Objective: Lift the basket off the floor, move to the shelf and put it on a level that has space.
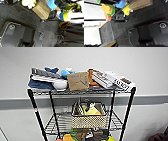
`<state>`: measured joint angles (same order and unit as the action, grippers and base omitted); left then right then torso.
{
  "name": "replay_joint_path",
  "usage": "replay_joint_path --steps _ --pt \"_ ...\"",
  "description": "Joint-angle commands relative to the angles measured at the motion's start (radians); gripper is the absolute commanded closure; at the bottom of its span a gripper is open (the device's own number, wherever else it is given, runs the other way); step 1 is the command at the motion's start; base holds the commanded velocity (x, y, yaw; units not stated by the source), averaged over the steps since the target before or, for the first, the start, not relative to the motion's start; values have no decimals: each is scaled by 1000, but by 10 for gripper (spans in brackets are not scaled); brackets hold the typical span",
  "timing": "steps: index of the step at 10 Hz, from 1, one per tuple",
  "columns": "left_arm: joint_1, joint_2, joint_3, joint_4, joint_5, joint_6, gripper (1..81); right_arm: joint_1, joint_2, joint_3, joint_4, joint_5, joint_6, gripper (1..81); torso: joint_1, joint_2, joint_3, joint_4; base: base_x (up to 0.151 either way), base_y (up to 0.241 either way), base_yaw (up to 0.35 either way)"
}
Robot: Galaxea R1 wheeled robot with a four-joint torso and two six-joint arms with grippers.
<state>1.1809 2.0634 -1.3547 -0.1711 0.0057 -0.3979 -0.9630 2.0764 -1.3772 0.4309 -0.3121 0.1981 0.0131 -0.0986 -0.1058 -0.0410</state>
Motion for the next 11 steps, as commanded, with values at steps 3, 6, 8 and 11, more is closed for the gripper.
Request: replay_joint_path --steps 3,6,8,11 --pt "62 228 -291 146 -27 4 10 -93 136 -153 -164 25 -20 10 0 0 0 0 0 0 0" --pt "99 334 -440 186 -27 4 10 -168 266 -301 -256 61 -20 10 -1 -1 0 0 0 0 0" --pt "116 383 -509 211 -27 4 10 -204 331 -402 -287 74 -22 10 -1 -1 1 0 0 0 0" --pt "148 494 -653 252 -27 4 10 -247 440 -573 -328 100 -23 10 -1 -2 1 0 0 0 0"
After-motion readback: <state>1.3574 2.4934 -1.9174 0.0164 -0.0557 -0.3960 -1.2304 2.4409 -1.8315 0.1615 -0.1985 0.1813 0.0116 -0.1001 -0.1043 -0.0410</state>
